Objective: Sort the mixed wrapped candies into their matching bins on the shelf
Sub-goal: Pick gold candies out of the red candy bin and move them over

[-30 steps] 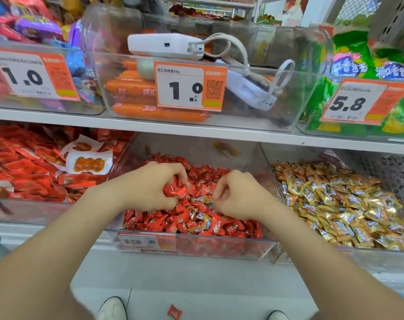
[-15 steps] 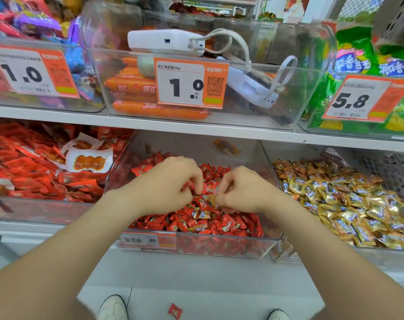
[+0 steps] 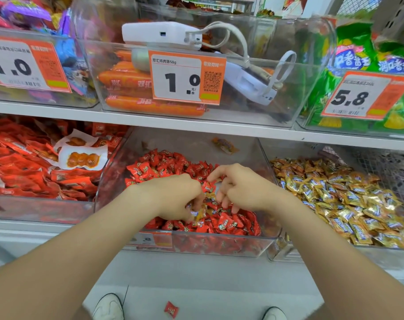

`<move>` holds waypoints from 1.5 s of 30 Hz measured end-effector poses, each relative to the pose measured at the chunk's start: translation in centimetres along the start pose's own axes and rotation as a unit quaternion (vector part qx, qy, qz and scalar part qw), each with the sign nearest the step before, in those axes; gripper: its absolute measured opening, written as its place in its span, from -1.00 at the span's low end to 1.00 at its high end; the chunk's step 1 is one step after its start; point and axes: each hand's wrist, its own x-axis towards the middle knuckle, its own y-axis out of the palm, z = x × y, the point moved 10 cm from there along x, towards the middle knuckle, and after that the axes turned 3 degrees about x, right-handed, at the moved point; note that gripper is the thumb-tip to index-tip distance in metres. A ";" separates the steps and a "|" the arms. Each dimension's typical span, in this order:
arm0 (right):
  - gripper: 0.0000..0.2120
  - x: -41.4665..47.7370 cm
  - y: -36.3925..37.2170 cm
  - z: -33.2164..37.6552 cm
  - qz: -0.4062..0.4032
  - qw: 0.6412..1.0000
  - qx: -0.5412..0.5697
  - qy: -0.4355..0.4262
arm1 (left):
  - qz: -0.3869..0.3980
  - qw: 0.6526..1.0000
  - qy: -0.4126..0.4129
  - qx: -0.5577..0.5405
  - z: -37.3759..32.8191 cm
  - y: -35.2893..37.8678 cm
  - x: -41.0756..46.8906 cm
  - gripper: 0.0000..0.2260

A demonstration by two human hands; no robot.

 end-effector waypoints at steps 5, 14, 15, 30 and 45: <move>-0.80 0.9 1.9 0.5 0.006 0.994 -0.095 -0.051 | -0.055 0.994 -0.006 -0.090 1.0 -1.9 -1.0 -0.85; -0.75 2.7 5.0 -0.1 0.050 0.983 -0.172 -0.038 | -0.130 0.979 -0.041 -0.151 2.6 -3.2 -1.8 -0.91; -0.70 2.6 4.4 0.0 0.042 0.986 -0.159 -0.027 | -0.132 0.977 -0.041 -0.160 2.6 -3.3 -1.7 -0.93; -0.80 2.7 -1.1 -2.9 -0.104 0.975 -0.176 0.088 | -0.135 0.987 0.011 -0.080 1.0 -2.1 4.6 -0.86; -0.75 3.2 -2.4 -3.1 -0.115 0.953 -0.255 0.115 | -0.094 0.994 -0.031 -0.050 1.8 -1.1 7.1 -0.79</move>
